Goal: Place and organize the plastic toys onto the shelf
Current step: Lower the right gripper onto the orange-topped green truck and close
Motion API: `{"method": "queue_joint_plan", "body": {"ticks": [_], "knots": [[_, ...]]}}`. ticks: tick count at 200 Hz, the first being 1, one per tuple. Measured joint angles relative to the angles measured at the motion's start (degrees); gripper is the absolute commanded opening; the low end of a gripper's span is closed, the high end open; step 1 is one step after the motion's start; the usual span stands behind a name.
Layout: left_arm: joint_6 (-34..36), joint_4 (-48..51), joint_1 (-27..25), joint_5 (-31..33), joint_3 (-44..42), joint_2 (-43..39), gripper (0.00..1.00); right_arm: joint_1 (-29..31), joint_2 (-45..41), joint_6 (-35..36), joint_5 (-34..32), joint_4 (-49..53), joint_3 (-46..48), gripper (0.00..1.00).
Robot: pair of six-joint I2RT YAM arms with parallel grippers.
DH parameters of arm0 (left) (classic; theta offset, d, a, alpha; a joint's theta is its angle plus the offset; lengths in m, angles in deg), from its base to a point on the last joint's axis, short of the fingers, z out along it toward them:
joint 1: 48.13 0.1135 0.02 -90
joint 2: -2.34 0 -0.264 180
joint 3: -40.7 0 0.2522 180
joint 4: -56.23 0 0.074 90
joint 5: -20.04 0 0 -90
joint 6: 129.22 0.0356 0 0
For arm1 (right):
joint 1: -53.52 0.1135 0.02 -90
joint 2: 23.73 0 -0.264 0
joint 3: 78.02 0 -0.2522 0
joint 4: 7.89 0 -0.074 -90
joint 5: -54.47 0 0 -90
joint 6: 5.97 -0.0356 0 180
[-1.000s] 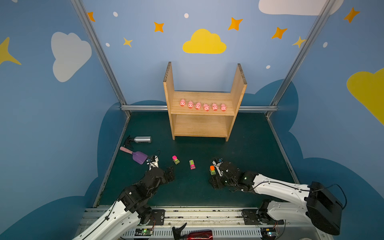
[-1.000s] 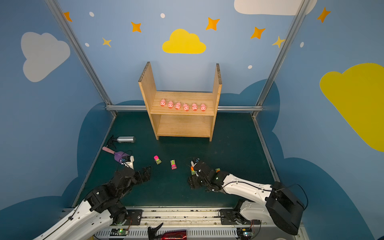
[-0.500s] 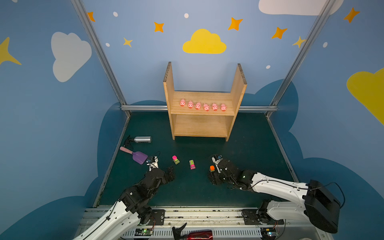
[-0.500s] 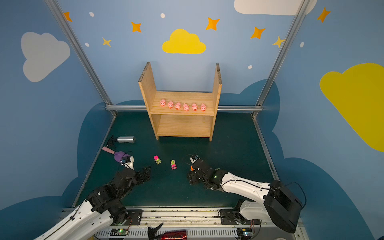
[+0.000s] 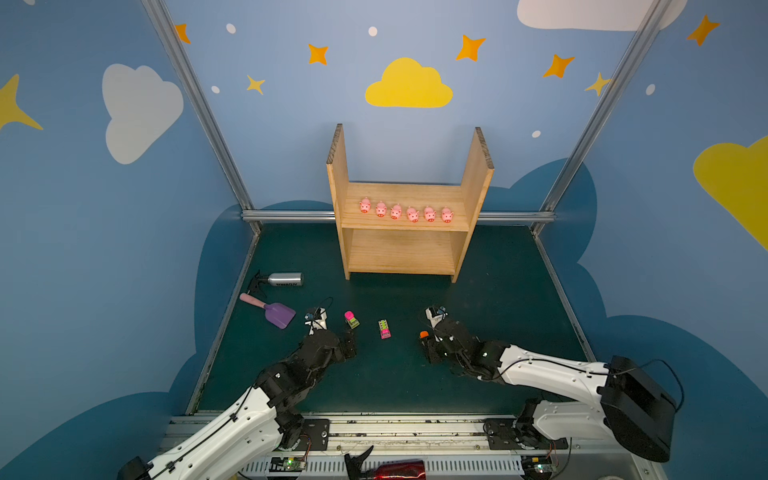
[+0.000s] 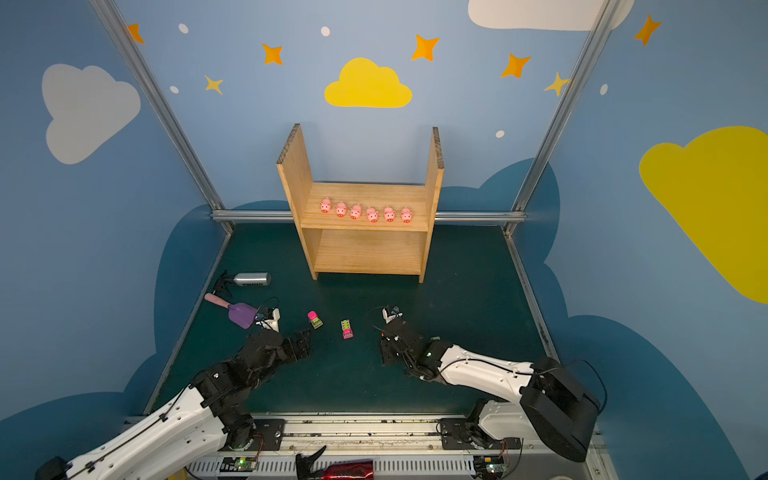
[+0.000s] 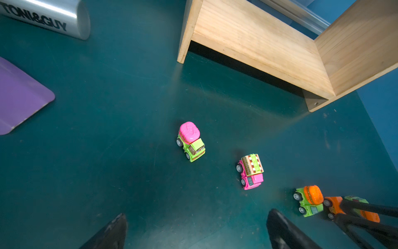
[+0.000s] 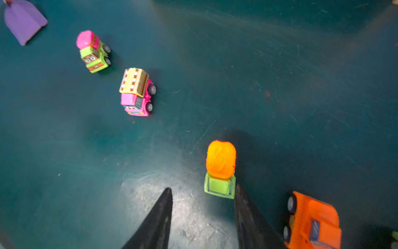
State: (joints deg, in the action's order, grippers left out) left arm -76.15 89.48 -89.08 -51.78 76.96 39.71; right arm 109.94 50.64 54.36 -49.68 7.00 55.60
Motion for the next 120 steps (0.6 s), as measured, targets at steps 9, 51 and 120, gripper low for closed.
{"method": "queue_joint_plan", "body": {"ticks": [9,51,120], "knots": [[0.04,-0.35,0.0,-0.15,0.0,0.09,1.0,0.0,0.92,-0.09,-0.13,-0.39,0.0,0.45],[0.26,-0.7,0.0,-0.79,-0.02,-0.39,1.0,0.02,4.39,-0.98,-1.16,-2.58,0.0,0.44],[0.31,-0.33,0.0,-0.5,-0.04,-2.97,1.0,0.02,9.27,-2.14,-3.43,-5.81,0.0,0.39]]}}
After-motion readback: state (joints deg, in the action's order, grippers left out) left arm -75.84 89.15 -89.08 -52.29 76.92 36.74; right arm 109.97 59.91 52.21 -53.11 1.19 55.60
